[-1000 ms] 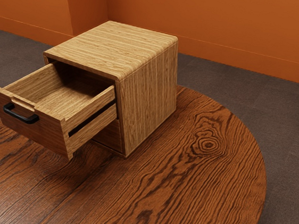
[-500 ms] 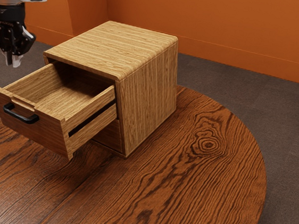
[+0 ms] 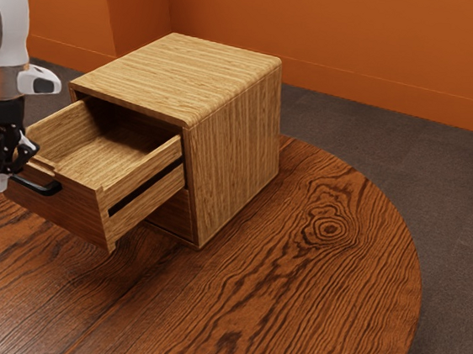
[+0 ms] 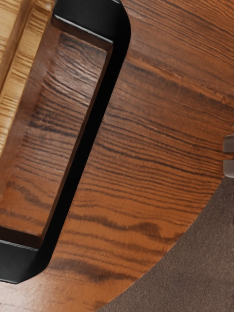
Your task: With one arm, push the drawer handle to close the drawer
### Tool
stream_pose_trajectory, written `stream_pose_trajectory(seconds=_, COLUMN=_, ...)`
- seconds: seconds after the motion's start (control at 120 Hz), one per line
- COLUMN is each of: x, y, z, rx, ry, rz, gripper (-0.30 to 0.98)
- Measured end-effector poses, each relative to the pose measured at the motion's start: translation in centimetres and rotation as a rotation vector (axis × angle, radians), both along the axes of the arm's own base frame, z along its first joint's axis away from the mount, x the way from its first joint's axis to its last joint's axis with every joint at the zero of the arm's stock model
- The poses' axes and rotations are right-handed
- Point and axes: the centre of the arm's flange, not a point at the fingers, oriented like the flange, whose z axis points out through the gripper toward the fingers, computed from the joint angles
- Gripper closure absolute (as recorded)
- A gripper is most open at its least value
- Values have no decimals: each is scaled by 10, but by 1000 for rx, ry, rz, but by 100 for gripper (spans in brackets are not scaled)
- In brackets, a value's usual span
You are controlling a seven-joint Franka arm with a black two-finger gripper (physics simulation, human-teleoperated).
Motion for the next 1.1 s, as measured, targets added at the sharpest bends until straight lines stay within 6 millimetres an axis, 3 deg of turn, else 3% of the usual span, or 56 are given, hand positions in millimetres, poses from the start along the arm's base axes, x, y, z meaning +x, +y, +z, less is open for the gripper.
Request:
stream_pose_trajectory(seconds=0.233, x=7, y=5, z=-20, rx=80, ry=-53, rz=-9, gripper=78)
stream_pose_trajectory(seconds=0.45, x=21, y=-8, z=-22, rx=121, ry=-137, rz=-57, gripper=79)
stream_pose_trajectory(seconds=0.592, x=25, y=-2, z=-33, rx=123, ry=-171, rz=-51, gripper=79)
stream_pose_trajectory(seconds=1.1, x=48, y=-19, z=-28, rx=196, ry=-357, rz=-154, gripper=79)
